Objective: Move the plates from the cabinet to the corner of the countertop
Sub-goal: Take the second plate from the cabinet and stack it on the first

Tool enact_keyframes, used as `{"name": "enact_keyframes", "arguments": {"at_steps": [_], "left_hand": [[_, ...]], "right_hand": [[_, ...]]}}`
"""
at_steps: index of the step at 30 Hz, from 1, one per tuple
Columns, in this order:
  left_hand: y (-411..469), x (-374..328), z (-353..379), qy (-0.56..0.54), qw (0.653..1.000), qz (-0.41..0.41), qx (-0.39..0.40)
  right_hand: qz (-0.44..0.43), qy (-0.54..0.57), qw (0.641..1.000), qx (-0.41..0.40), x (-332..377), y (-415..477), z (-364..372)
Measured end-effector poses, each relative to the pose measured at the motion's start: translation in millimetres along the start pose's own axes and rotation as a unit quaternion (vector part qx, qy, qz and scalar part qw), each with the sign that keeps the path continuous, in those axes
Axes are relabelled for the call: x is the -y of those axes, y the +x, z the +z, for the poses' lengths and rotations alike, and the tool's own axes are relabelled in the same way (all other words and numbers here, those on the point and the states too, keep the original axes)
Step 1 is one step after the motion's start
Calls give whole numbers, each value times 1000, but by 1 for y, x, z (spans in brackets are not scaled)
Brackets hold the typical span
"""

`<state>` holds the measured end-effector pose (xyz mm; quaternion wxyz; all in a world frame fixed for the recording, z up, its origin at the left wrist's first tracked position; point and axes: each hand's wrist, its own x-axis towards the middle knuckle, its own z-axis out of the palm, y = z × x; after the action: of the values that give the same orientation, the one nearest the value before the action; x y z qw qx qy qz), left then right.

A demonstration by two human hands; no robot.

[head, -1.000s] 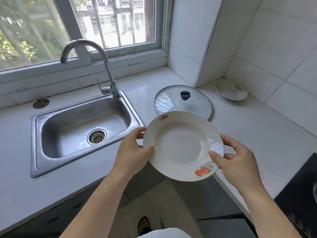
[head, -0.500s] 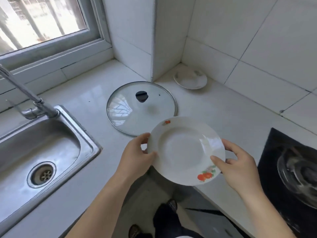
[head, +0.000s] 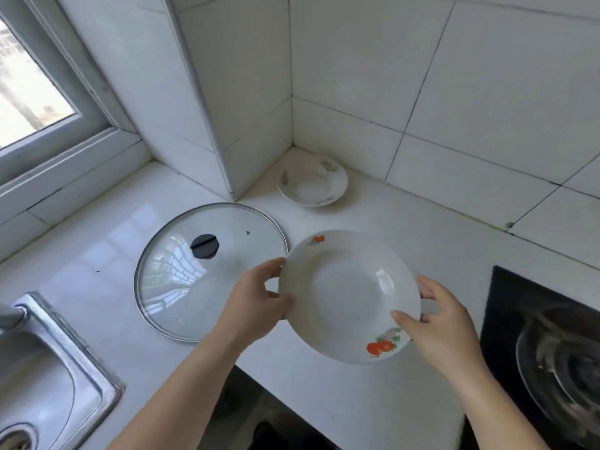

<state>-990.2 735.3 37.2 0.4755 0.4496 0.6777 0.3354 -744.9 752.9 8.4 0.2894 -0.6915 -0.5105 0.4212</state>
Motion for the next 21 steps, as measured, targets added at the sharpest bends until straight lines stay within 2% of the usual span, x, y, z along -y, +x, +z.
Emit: {"name": "enact_keyframes", "arguments": {"at_steps": [7,16,21], "left_hand": [[66,-11,-9,21,1000,-15,17],[154,-33,-42,28,999,-17,-8],[206,-42,-50,41,999,-14,-22]], "right_hand": [[1,-50,999,2,23,56,17],[-54,-117,992,1,86,138,44],[-50,-156,986,16,109,193,63]]}}
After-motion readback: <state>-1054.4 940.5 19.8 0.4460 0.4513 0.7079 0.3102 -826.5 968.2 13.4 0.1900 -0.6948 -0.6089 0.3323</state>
